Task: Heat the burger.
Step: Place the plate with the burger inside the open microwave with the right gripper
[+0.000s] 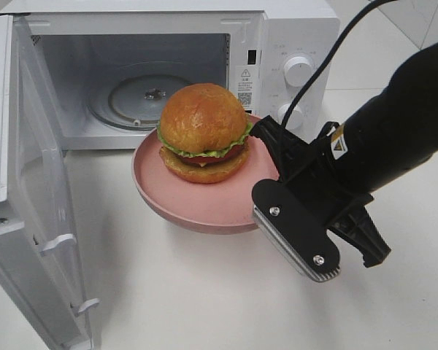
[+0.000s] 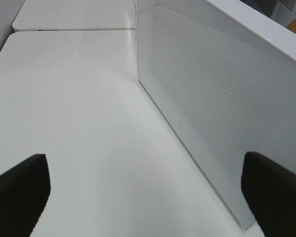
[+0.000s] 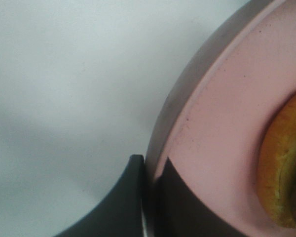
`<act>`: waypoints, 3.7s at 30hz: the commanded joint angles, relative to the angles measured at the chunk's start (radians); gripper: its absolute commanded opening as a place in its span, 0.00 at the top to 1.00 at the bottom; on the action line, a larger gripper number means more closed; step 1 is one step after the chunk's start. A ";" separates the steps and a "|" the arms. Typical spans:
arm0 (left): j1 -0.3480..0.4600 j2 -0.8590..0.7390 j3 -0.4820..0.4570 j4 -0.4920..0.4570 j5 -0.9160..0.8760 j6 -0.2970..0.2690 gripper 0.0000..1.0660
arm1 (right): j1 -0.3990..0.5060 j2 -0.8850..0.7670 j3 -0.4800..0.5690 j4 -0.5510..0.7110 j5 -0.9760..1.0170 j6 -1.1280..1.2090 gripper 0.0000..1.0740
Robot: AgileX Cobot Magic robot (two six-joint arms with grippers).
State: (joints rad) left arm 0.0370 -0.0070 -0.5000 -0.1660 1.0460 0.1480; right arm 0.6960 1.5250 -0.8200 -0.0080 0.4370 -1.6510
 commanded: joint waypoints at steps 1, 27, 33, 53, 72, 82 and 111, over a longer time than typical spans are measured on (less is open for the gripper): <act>-0.006 -0.019 0.003 -0.007 -0.008 -0.002 0.07 | 0.002 0.036 -0.070 0.002 -0.042 0.023 1.00; -0.006 -0.019 0.003 -0.007 -0.008 -0.002 0.07 | 0.037 0.267 -0.318 -0.048 -0.041 0.143 1.00; -0.006 -0.019 0.003 -0.007 -0.008 -0.002 0.07 | 0.037 0.328 -0.395 -0.049 -0.036 0.177 1.00; -0.006 -0.019 0.003 -0.007 -0.008 -0.002 0.07 | 0.035 0.477 -0.596 -0.078 0.041 0.309 1.00; -0.006 -0.019 0.003 -0.007 -0.008 -0.002 0.07 | 0.034 0.661 -0.898 -0.156 0.160 0.408 1.00; -0.006 -0.019 0.003 -0.007 -0.008 -0.002 0.07 | 0.017 0.743 -1.021 -0.182 0.168 0.413 1.00; -0.006 -0.019 0.003 -0.006 -0.008 -0.002 0.07 | -0.024 0.865 -1.201 -0.206 0.161 0.401 0.97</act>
State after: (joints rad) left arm 0.0370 -0.0070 -0.5000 -0.1660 1.0460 0.1480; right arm 0.6730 2.4030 -2.0020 -0.1980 0.6550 -1.2370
